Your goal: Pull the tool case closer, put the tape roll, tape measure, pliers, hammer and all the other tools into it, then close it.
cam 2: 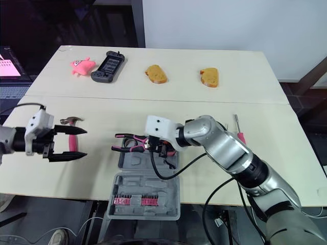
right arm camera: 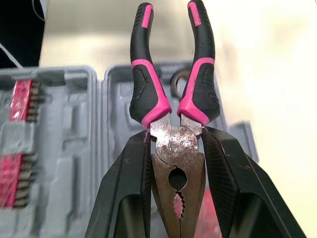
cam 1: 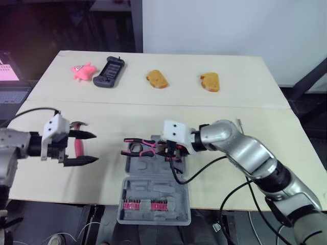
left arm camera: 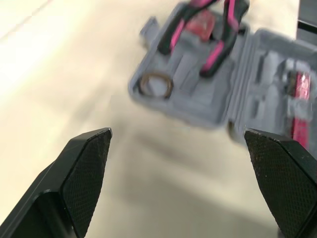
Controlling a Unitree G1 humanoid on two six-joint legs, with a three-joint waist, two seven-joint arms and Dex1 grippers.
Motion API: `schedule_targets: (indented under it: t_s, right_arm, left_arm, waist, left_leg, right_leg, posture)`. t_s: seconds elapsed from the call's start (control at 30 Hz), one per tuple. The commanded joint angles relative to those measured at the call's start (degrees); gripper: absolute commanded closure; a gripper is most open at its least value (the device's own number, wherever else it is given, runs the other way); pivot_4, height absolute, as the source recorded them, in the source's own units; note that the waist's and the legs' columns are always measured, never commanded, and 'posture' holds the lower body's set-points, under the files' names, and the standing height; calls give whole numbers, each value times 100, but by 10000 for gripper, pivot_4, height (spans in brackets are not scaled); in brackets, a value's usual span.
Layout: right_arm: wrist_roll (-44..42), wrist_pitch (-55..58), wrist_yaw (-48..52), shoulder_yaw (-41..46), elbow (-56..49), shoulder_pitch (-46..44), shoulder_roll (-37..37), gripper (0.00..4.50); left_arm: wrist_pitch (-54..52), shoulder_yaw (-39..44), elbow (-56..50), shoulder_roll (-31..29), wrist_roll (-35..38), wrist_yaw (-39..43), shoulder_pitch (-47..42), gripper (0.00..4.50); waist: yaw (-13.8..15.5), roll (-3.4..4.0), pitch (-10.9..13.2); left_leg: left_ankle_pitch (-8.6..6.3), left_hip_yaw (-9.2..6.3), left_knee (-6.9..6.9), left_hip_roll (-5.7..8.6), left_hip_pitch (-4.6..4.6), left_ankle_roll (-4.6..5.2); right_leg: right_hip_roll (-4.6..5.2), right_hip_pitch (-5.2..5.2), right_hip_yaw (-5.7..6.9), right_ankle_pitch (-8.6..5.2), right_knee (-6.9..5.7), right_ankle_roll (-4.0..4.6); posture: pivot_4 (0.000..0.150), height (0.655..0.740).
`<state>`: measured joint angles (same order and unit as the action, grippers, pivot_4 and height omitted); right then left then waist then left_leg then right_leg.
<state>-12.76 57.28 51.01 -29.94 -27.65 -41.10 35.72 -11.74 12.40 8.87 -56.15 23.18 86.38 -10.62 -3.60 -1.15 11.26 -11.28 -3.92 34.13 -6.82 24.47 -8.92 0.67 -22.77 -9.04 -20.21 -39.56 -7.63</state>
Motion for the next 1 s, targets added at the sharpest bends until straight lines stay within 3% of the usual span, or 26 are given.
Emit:
schedule_targets:
  t_s: [0.03,0.33,1.0]
  right_arm:
    - [-120,122,62,144,-396,-7,196,34869]
    - [295,-111,282,-679,-1,-560,239,34869]
    - [877,-355,475,-1395,977,-989,-300,34869]
  left_arm:
    - [39,341,-358,-36,325,83,336,0]
    - [636,376,-375,179,375,21,796,0]
    - [569,261,-689,259,424,-277,740,0]
  waist:
    - [5,0,0]
    - [-37,1,0]
    - [-39,1,0]
  left_leg:
    - [0,1,1,0,0,0]
    - [5,4,1,0,-2,3]
    - [5,4,-5,0,-1,3]
  right_leg:
    - [1,0,-1,0,0,0]
    - [0,-2,-2,1,0,1]
    - [0,-7,-2,0,0,1]
  posture:
    - [1500,7395]
    - [1500,7395]
    - [1500,7395]
